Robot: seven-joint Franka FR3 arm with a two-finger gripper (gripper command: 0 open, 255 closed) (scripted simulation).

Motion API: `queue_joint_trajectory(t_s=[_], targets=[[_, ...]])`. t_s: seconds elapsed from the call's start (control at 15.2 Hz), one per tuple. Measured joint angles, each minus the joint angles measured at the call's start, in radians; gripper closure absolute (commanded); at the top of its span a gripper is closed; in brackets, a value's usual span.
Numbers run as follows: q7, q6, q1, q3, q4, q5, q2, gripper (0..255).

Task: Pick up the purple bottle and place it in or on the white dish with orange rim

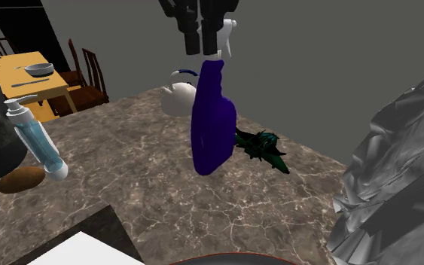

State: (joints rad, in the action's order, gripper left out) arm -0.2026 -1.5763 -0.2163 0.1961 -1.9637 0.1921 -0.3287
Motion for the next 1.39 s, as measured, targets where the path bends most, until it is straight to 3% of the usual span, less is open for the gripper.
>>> queue_joint_trajectory(t_s=[0.66,0.92,1.39], targets=[[-0.194,0.063,-0.081,0.12,-0.056,0.093,-0.16,255],[-0.29,0.095,-0.11,0.182,-0.016,0.13,-0.175,255],[-0.288,0.027,-0.122,0.197,-0.122,0.149,-0.215,255]])
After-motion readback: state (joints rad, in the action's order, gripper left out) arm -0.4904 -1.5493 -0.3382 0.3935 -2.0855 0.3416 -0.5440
